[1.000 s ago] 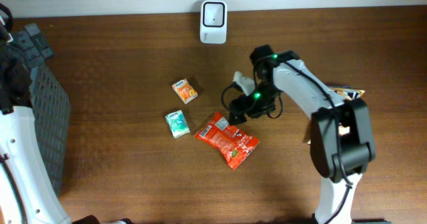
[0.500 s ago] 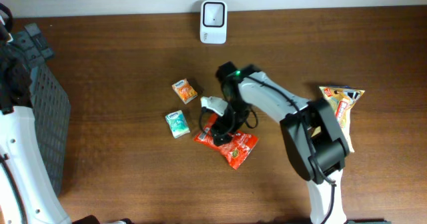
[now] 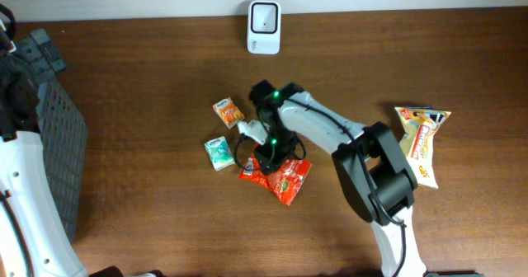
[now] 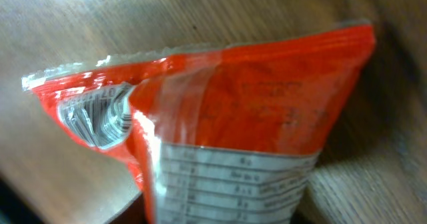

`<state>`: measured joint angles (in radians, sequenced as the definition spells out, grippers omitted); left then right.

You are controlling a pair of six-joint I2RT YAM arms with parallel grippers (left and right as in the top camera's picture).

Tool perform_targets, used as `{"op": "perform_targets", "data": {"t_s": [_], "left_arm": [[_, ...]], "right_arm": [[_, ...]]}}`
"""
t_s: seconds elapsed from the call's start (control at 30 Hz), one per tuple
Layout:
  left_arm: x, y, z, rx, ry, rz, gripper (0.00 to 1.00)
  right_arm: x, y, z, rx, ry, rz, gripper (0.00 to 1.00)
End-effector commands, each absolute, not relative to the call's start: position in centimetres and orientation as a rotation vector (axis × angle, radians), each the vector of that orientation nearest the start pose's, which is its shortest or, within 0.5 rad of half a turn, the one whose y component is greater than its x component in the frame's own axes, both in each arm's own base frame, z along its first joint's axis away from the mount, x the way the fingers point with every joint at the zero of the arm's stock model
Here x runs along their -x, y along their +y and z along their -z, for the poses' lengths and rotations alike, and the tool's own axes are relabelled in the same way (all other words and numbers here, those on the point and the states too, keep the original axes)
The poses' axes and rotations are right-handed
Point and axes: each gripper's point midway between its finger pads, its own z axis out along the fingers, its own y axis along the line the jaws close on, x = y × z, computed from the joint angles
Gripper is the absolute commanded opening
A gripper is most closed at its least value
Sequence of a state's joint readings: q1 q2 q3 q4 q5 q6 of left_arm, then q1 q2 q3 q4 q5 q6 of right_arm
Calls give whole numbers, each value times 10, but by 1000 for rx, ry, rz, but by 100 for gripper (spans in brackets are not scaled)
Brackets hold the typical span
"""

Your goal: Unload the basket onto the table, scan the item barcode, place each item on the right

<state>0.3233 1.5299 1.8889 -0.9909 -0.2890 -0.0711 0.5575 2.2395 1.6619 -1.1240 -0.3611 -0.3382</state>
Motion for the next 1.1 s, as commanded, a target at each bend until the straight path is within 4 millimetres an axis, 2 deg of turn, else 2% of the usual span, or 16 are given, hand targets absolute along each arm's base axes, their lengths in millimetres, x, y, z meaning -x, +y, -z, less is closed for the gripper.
{"op": "perform_targets", "data": {"t_s": [0.0, 0.1, 0.17, 0.23, 0.27, 0.3, 0.37, 0.47, 0.53, 0.7, 0.77, 0.83, 0.9, 1.0, 1.07], "left_arm": [[-373, 178, -379, 586, 2130, -469, 99], [-373, 178, -379, 587, 2130, -469, 99], [-373, 178, -379, 587, 2130, -469, 99], [-373, 178, -379, 586, 2130, -469, 99], [-373, 178, -379, 586, 2130, -469, 99], [-373, 178, -379, 586, 2130, -469, 99], [-373, 178, -379, 586, 2130, -469, 99], [-373, 178, -379, 587, 2130, -469, 99], [-373, 178, -379, 587, 2130, -469, 99], [-373, 178, -379, 586, 2130, -469, 99], [-373, 178, -379, 587, 2130, -469, 99], [-373, 178, -379, 586, 2130, -469, 99], [-373, 178, -379, 586, 2130, -469, 99], [-373, 178, -379, 587, 2130, -469, 99], [-373, 178, -379, 586, 2130, -469, 99]], "right_arm": [[-318, 249, -2, 1209, 3015, -751, 16], [-335, 259, -25, 1069, 2925, -1040, 13], [-344, 258, -33, 992, 2879, -1159, 14], [-351, 251, -34, 948, 2875, -1176, 22], [-353, 247, -34, 933, 2876, -1175, 33], [-354, 245, -34, 924, 2877, -1174, 38], [-354, 245, -35, 922, 2875, -1180, 39], [-354, 249, -38, 921, 2855, -1222, 53], [-353, 249, -38, 919, 2857, -1225, 55], [-338, 244, -17, 909, 2894, -1239, 53], [-329, 239, -4, 894, 2917, -1247, 47], [-325, 235, 3, 871, 2924, -1265, 34], [-327, 232, 2, 836, 2913, -1302, 25], [-334, 229, -4, 779, 2875, -1371, 16], [-338, 228, -10, 758, 2828, -1433, 15]]}}
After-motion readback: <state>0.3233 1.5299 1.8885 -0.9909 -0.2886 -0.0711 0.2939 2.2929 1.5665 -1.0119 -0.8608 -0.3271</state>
